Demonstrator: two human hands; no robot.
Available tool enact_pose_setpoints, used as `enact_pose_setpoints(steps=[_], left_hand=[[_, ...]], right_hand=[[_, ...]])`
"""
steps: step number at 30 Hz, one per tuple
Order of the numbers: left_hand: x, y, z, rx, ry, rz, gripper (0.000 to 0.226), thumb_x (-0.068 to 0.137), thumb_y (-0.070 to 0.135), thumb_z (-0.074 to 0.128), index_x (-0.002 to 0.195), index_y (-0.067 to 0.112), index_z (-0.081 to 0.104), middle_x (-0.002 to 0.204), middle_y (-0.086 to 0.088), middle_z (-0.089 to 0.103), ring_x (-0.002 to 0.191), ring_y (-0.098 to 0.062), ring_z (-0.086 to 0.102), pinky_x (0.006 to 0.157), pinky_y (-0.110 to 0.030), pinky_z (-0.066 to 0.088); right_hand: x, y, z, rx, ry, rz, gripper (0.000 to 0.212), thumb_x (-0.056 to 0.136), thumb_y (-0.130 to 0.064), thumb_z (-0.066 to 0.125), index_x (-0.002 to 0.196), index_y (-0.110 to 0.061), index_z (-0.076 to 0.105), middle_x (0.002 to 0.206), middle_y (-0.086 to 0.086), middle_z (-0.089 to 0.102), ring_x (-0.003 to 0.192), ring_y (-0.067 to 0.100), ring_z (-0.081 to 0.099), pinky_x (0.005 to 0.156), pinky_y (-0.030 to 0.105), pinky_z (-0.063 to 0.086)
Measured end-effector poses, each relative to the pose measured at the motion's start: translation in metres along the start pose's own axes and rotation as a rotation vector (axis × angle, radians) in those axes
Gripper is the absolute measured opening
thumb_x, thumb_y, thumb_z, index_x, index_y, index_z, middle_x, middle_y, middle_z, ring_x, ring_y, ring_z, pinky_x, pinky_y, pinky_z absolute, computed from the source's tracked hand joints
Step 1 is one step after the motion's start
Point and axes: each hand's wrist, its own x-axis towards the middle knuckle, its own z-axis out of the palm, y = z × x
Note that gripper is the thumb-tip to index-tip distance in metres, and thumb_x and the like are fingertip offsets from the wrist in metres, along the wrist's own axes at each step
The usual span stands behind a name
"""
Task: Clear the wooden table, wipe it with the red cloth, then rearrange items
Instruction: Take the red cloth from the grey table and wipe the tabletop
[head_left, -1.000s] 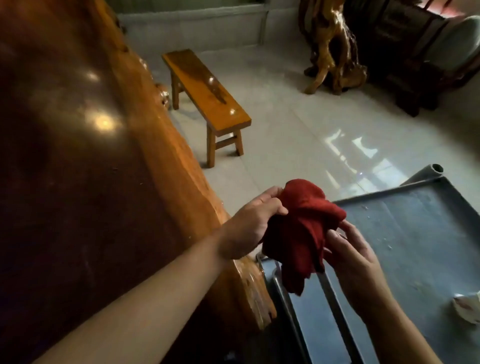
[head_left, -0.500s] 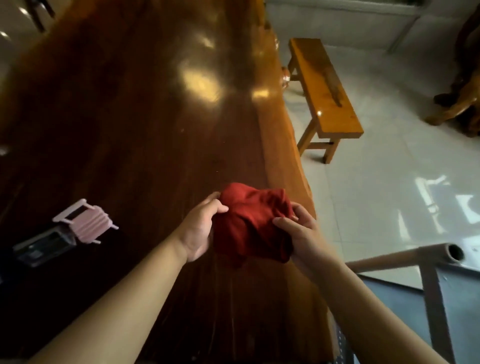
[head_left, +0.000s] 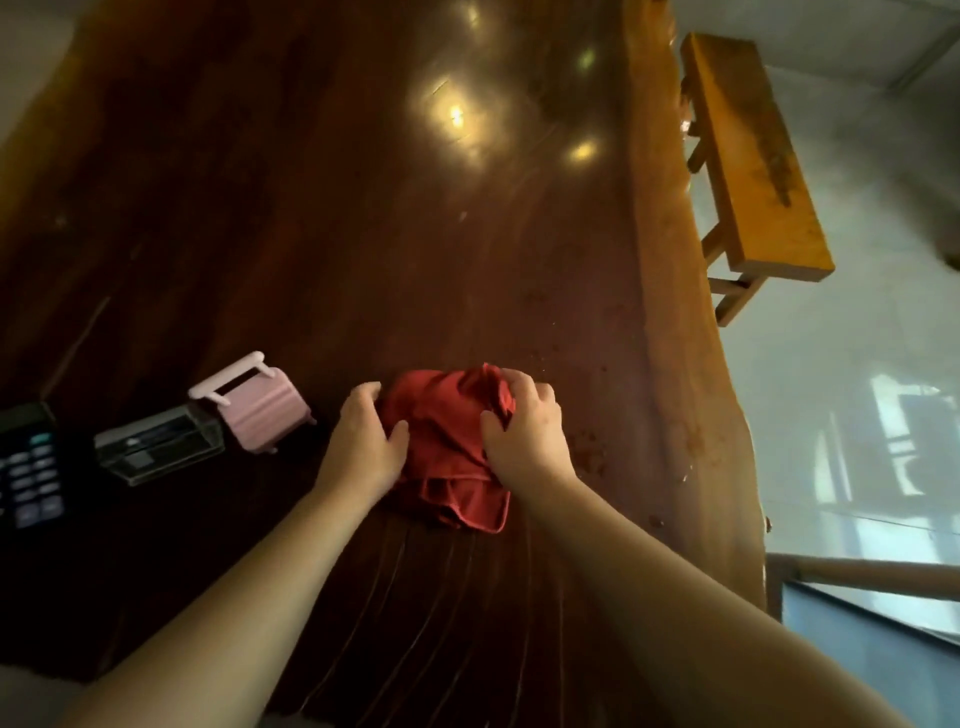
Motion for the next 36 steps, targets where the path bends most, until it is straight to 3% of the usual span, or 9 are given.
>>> enact_pose_setpoints(steps=[2,4,6,8,14,19,25,30,36], left_hand=[[-0.016,-0.011,0.001,0.126,0.058,0.190,0.063,0.084,0.025,0.072,0.137,0.003,0.046,0.135,-0.018,0.052,0.122,-0.036,0.052,0.101,-0.044,0.045],[-0.032,-0.022,-0.001,0.249,0.051,0.325,0.078,0.076,0.042,0.076,0.136,0.002,0.046,0.133,-0.016,0.054,0.123,-0.032,0.051,0.104,-0.044,0.045],[-0.042,-0.037,-0.004,0.368,0.001,0.356,0.098,0.067,0.060,0.073,0.139,0.001,0.044,0.136,-0.015,0.053,0.127,-0.029,0.050,0.105,-0.044,0.045],[-0.047,-0.049,-0.004,0.460,-0.047,0.329,0.112,0.062,0.071,0.069,0.144,0.002,0.039,0.140,-0.015,0.051,0.132,-0.029,0.047,0.107,-0.045,0.044],[-0.032,-0.047,0.006,0.582,-0.089,0.257,0.133,0.045,0.084,0.060,0.147,0.005,0.035,0.148,-0.017,0.045,0.137,-0.034,0.040,0.108,-0.050,0.040],[-0.008,-0.022,0.004,0.663,-0.148,0.197,0.150,0.034,0.099,0.052,0.150,0.006,0.031,0.153,-0.016,0.040,0.142,-0.034,0.035,0.111,-0.052,0.036],[0.044,0.013,0.008,0.728,-0.192,0.138,0.158,0.027,0.097,0.061,0.153,0.014,0.016,0.164,-0.009,0.019,0.146,-0.032,0.023,0.114,-0.050,0.034],[0.095,0.031,0.010,0.761,-0.236,0.118,0.162,0.027,0.096,0.064,0.156,0.028,-0.009,0.168,-0.001,-0.004,0.152,-0.034,-0.004,0.112,-0.064,0.026],[0.127,0.039,0.017,0.740,-0.386,0.025,0.170,0.009,0.103,0.051,0.146,0.045,-0.031,0.159,0.006,-0.037,0.146,-0.042,-0.026,0.107,-0.077,0.017]], right_hand=[[-0.005,-0.003,0.025,-0.129,0.018,-0.186,0.050,0.095,-0.023,0.057,0.144,-0.021,0.048,0.140,0.009,0.048,0.136,0.030,0.035,0.109,0.050,0.041],[-0.009,-0.007,0.049,-0.217,-0.068,-0.298,0.052,0.098,-0.035,0.053,0.149,-0.025,0.044,0.154,0.008,0.041,0.149,0.030,0.020,0.122,0.050,0.023],[-0.007,-0.006,0.074,-0.352,-0.154,-0.343,0.059,0.099,-0.051,0.042,0.155,-0.033,0.033,0.165,0.006,0.026,0.155,0.029,0.004,0.122,0.045,-0.001],[-0.005,0.000,0.089,-0.481,-0.185,-0.354,0.065,0.099,-0.061,0.034,0.158,-0.037,0.022,0.170,0.005,0.013,0.155,0.029,-0.006,0.120,0.044,-0.012],[0.006,0.021,0.101,-0.606,-0.069,-0.452,0.074,0.094,-0.076,0.031,0.158,-0.039,0.023,0.168,0.004,0.022,0.156,0.028,0.006,0.125,0.048,0.004],[0.033,0.026,0.093,-0.615,-0.087,-0.539,0.079,0.090,-0.079,0.035,0.156,-0.037,0.030,0.166,0.005,0.026,0.155,0.029,0.012,0.125,0.049,0.010],[0.082,0.027,0.079,-0.609,-0.056,-0.558,0.073,0.092,-0.076,0.035,0.156,-0.040,0.029,0.167,0.003,0.025,0.155,0.026,0.011,0.125,0.046,0.008],[0.145,0.023,0.054,-0.622,-0.014,-0.520,0.075,0.090,-0.081,0.032,0.156,-0.044,0.027,0.167,0.000,0.024,0.155,0.023,0.010,0.124,0.041,0.004],[0.225,0.031,0.009,-0.642,0.048,-0.405,0.081,0.085,-0.086,0.026,0.156,-0.046,0.025,0.169,-0.002,0.018,0.155,0.023,0.008,0.125,0.043,0.006]])
